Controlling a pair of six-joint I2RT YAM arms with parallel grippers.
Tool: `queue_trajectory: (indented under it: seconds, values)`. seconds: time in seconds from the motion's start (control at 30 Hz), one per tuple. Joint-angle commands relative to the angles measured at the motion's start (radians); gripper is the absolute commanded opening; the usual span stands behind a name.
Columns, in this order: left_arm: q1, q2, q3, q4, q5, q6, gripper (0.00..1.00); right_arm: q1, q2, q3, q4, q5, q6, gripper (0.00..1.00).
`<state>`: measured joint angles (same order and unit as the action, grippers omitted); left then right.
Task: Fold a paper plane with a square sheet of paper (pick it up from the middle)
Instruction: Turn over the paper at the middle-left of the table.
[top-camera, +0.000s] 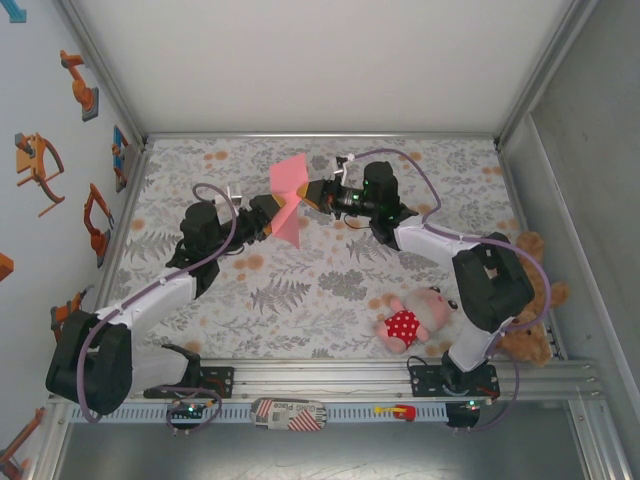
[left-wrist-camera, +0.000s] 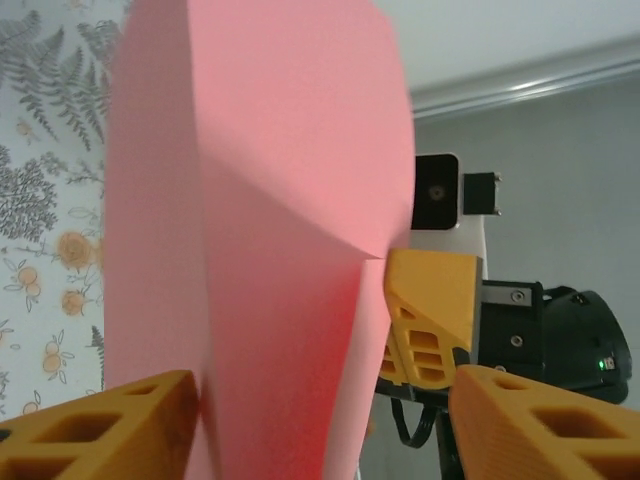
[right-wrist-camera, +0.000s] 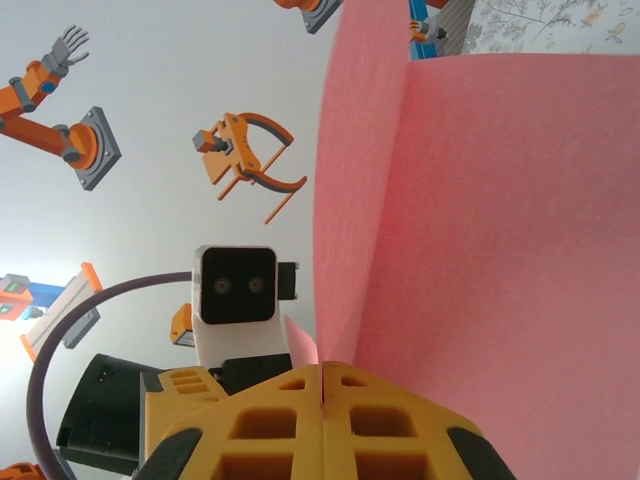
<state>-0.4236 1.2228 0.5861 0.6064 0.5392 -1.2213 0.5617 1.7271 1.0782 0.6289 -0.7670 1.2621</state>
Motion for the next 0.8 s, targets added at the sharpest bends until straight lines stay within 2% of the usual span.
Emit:
queue_trajectory:
  seconds: [0.0,0.27,0.33,0.43,0.6,0.77]
  values:
    - [0.005,-0.017,-0.008,0.042,0.026,0.017,0.59,-0.011,-0.03,0.008,0.054,-0.025,0.018,0.0]
    - [0.005,-0.06,-0.011,-0.036,-0.004,0.064,0.38,-0.019,-0.021,-0.001,0.055,-0.028,0.012,0.01]
    - [0.004,-0.06,-0.002,-0.052,-0.009,0.07,0.27,-0.02,-0.018,-0.006,0.055,-0.025,0.01,0.05]
    - [0.002,-0.06,0.009,-0.083,-0.011,0.087,0.18,-0.03,-0.022,-0.02,0.038,-0.017,0.01,0.18]
    - [0.0,-0.087,0.035,-0.218,-0.047,0.164,0.12,-0.061,-0.077,-0.027,-0.203,0.052,-0.157,0.35]
    - [-0.008,-0.127,0.113,-0.536,-0.174,0.348,0.11,-0.09,-0.147,0.001,-0.551,0.213,-0.361,0.47]
